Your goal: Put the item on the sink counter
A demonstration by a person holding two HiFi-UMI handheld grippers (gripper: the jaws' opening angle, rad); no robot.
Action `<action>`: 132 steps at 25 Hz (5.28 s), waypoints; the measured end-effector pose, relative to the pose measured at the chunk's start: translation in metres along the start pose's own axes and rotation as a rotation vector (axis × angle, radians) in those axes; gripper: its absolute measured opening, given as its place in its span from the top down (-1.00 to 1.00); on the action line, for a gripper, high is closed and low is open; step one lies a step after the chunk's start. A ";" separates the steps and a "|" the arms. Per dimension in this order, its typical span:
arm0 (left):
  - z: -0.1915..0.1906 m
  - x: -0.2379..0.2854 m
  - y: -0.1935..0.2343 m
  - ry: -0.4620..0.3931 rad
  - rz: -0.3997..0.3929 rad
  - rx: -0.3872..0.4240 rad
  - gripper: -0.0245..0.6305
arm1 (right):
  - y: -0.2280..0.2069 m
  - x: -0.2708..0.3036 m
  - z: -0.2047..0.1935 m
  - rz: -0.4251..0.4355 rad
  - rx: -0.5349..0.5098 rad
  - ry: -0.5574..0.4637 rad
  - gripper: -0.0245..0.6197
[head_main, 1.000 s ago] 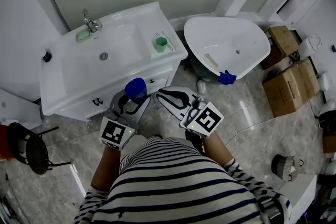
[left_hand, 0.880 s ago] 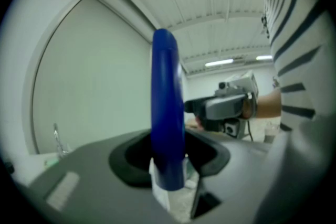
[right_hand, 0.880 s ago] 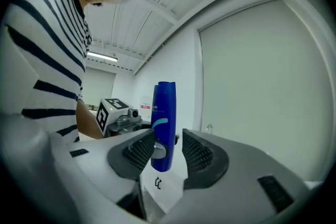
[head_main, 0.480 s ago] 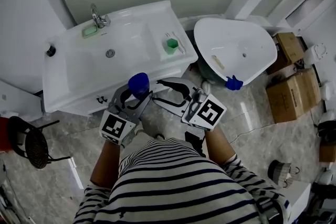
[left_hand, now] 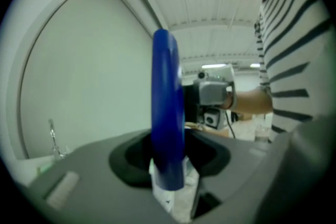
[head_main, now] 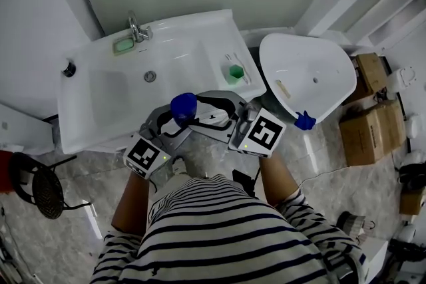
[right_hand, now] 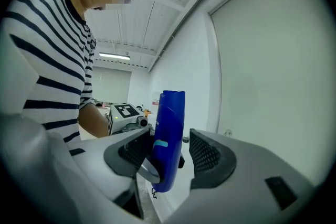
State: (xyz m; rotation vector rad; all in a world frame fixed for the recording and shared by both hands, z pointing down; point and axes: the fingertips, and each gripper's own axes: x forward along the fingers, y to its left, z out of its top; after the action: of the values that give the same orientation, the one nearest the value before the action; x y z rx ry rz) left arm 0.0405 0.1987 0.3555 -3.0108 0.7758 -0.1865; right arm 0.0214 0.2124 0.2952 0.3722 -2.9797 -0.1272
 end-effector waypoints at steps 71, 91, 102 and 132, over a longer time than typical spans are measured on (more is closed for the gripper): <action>-0.055 0.024 0.259 0.081 0.188 -0.100 0.74 | -0.292 0.170 -0.058 0.057 0.036 0.212 0.46; -0.076 0.042 0.256 0.081 0.182 -0.187 0.91 | -0.389 0.233 -0.125 -0.066 0.046 0.231 0.46; -0.090 0.044 0.267 0.075 0.184 -0.213 0.91 | -0.412 0.275 -0.184 0.102 0.031 0.260 0.46; -0.118 0.076 0.279 0.072 0.137 -0.241 0.91 | -0.404 0.305 -0.233 0.349 -0.083 0.252 0.45</action>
State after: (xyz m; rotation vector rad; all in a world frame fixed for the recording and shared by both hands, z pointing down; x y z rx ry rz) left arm -0.0420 -0.0817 0.4651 -3.1712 1.0803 -0.2129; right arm -0.1411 -0.2698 0.5221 -0.1338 -2.7266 -0.1527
